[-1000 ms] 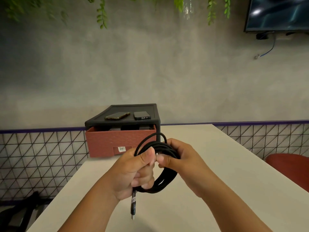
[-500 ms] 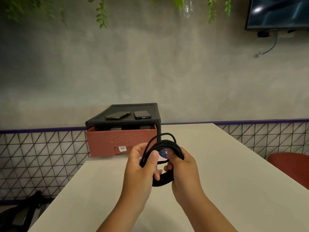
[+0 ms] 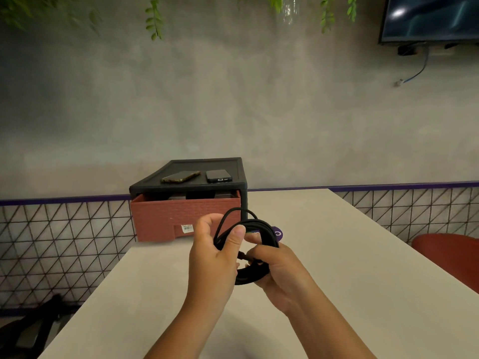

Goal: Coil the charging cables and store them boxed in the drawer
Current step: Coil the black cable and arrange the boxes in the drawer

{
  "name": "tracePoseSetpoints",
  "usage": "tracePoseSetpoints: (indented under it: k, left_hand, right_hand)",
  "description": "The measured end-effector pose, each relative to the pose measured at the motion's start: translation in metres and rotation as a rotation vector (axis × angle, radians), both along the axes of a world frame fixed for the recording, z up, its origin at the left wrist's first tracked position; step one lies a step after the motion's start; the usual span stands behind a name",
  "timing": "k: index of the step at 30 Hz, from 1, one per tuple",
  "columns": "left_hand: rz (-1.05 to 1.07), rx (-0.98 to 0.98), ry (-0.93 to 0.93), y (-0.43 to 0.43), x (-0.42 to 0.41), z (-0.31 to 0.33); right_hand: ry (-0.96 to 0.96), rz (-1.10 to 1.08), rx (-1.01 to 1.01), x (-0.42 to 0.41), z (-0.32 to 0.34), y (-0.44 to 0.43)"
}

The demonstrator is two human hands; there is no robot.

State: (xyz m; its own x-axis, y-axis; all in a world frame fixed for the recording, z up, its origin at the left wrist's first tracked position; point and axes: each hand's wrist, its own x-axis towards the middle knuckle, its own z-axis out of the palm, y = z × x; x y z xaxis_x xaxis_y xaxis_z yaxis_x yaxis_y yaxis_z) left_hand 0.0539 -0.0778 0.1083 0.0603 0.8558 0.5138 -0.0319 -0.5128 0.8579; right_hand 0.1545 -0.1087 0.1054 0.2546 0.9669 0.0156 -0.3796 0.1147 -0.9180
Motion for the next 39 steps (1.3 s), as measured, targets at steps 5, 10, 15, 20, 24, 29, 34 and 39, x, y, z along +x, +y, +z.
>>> tracePoseSetpoints:
  k: [5,10,15,20,24,29,34,39]
  left_hand:
    - [0.067,0.073,0.091,0.003,-0.002,-0.002]
    - [0.111,0.146,0.216,0.007,-0.002,-0.011]
    - [0.179,0.257,0.393,0.013,-0.003,-0.018]
    - [0.287,0.218,0.437,0.032,-0.013,-0.017]
    - [0.316,0.173,0.471,0.044,-0.021,-0.024]
    - [0.306,0.195,0.443,0.046,-0.028,-0.028]
    - [0.259,0.116,0.487,0.053,-0.034,-0.02]
    - [-0.007,-0.015,0.397,0.043,-0.039,-0.015]
  right_hand:
    - [-0.372,-0.118,-0.131,0.002,-0.008,0.004]
    - [-0.648,-0.055,-0.26,0.005,-0.011,-0.002]
    - [-0.78,-0.034,-0.281,0.009,-0.014,-0.004]
    - [-1.229,-0.053,-0.138,0.005,-0.008,-0.026]
    - [-1.467,0.066,0.044,-0.011,0.018,-0.055]
    - [-1.511,0.024,0.158,0.001,0.049,-0.072]
    - [-1.57,-0.406,0.21,0.033,0.052,-0.057]
    - [-2.03,-0.705,0.312,0.075,0.041,-0.01]
